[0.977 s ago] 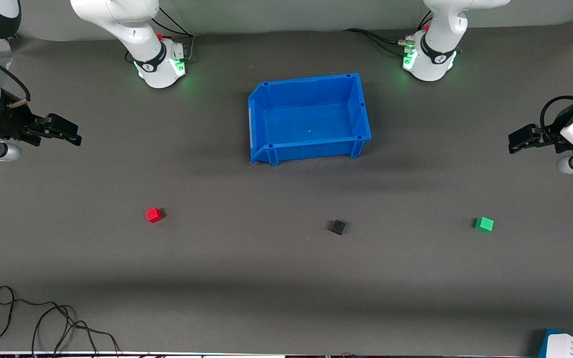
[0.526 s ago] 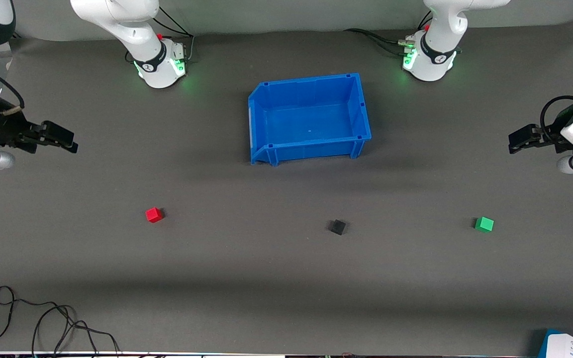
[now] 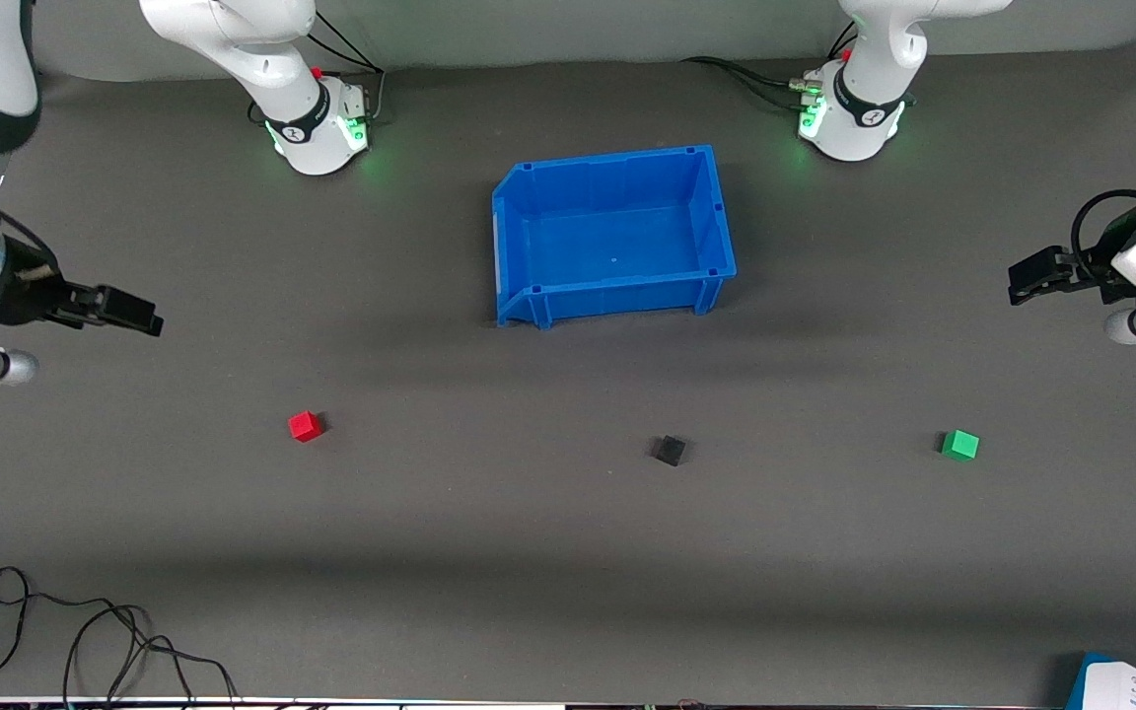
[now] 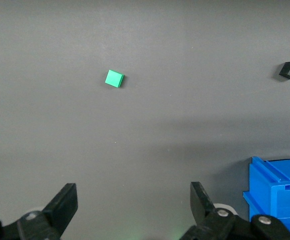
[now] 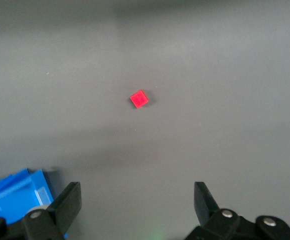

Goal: Attach green and red cubes to black cube
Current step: 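Reach the right gripper down to the red cube and grasp it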

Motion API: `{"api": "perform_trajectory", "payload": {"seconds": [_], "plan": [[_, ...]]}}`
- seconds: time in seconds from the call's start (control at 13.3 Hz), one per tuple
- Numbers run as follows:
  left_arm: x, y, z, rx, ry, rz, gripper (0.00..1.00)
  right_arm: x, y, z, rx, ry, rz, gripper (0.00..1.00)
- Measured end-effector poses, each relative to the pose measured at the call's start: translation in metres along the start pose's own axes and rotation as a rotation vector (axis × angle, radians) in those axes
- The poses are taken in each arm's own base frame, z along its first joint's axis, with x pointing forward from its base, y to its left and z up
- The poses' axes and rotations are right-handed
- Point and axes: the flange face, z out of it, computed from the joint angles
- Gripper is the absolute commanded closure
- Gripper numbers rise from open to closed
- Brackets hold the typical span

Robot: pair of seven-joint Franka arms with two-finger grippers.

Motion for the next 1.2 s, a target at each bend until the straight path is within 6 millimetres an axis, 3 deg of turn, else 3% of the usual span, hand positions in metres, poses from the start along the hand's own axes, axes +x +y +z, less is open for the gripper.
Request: {"api": "perform_trajectory", "payload": {"seconds": [0.38, 0.6, 0.98, 1.2], "plan": [[0.000, 0.000, 0.000, 0.000, 0.000, 0.000, 0.00, 0.015, -0.005, 0.062, -0.042, -0.107, 0.319, 0.00], [0.000, 0.000, 0.000, 0.000, 0.000, 0.000, 0.00, 0.032, -0.010, 0.103, -0.035, -0.078, 0.528, 0.00], [0.000, 0.000, 0.000, 0.000, 0.001, 0.000, 0.00, 0.045, -0.007, 0.223, 0.015, 0.005, 0.669, 0.00], [0.001, -0.002, -0.001, 0.000, 0.008, -0.010, 0.00, 0.048, -0.001, 0.276, 0.022, 0.013, 0.717, 0.00]]}}
